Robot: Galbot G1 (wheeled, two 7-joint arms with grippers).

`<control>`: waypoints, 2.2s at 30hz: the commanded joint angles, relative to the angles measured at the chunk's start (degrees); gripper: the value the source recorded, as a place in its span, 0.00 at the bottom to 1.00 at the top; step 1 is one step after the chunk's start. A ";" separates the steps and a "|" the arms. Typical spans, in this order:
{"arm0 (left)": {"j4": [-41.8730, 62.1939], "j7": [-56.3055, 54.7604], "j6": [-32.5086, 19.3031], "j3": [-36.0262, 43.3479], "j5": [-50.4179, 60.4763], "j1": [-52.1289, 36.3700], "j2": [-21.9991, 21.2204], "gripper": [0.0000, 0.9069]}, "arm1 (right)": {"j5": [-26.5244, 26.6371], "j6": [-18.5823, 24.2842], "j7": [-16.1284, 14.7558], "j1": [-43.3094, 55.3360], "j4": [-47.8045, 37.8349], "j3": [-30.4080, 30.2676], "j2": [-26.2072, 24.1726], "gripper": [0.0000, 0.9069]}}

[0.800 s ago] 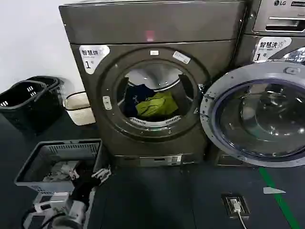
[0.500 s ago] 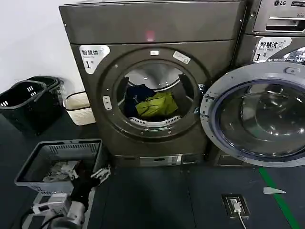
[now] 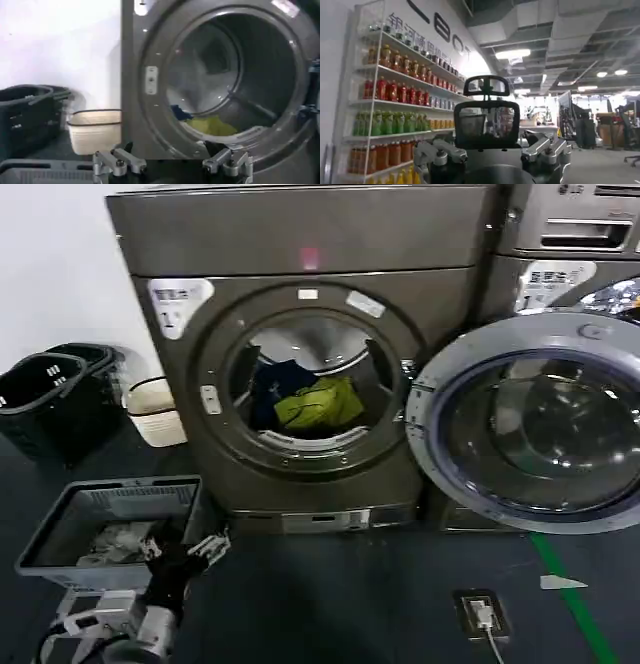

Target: Grasp the clothes from the dryer.

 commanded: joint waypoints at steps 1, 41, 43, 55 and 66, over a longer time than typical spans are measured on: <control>0.05 0.03 -0.17 0.16 0.01 0.13 -0.17 1.00 | 0.08 0.16 -0.12 0.01 0.09 0.05 0.01 1.00; -1.26 3.95 -2.14 1.31 2.57 0.65 0.20 1.00 | 4.97 5.45 -0.81 0.21 1.94 -0.53 1.12 1.00; -1.18 3.98 -2.24 1.39 2.57 0.63 0.31 1.00 | 6.57 6.46 -1.01 0.11 2.08 -0.49 1.39 1.00; -0.93 4.02 -2.47 1.69 2.87 0.48 0.22 1.00 | 6.59 6.76 -1.36 -0.08 2.00 -0.13 1.46 1.00; -0.92 4.04 -2.53 1.81 2.95 0.56 0.18 1.00 | 6.49 6.78 -1.43 -0.15 2.00 -0.12 1.47 1.00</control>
